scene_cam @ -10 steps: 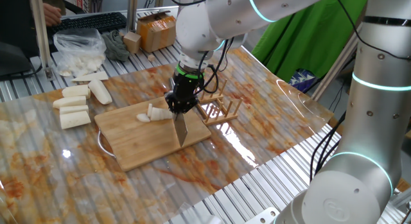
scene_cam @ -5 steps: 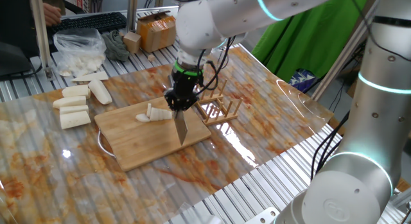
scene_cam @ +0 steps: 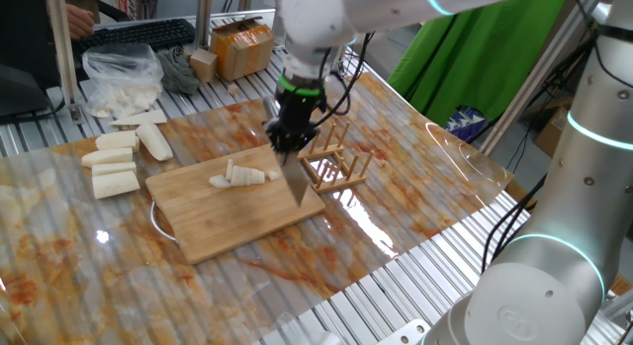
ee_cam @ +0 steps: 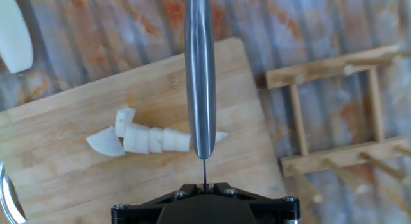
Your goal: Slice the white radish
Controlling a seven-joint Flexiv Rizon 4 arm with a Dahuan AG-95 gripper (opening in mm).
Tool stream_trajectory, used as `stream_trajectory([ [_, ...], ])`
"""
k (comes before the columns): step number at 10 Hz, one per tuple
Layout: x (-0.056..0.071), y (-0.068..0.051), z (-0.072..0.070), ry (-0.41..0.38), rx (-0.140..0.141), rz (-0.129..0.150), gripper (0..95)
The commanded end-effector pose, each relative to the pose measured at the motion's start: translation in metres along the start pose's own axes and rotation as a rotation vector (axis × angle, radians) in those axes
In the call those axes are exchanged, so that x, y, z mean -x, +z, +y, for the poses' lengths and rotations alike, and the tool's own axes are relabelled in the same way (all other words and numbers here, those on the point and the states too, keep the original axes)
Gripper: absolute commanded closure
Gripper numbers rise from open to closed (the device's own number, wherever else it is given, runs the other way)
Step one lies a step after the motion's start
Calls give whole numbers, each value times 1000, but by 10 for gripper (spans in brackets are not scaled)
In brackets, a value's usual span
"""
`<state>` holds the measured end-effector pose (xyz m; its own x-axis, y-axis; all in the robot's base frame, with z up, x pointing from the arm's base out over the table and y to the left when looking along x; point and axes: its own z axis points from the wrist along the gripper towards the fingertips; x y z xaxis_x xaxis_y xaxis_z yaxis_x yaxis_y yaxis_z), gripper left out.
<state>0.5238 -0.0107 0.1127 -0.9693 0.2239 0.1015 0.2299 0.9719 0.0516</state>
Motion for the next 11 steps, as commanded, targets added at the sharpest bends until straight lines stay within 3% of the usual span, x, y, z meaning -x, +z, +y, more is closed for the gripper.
stream_trajectory([
  [1, 7, -15, -10, -38, -17, 0, 950],
  [3, 19, -30, -25, -77, -42, -3, 950],
  [6, 38, -46, -44, -102, -42, 4, 950],
  [11, 48, -53, -78, -140, -54, 1, 950],
])
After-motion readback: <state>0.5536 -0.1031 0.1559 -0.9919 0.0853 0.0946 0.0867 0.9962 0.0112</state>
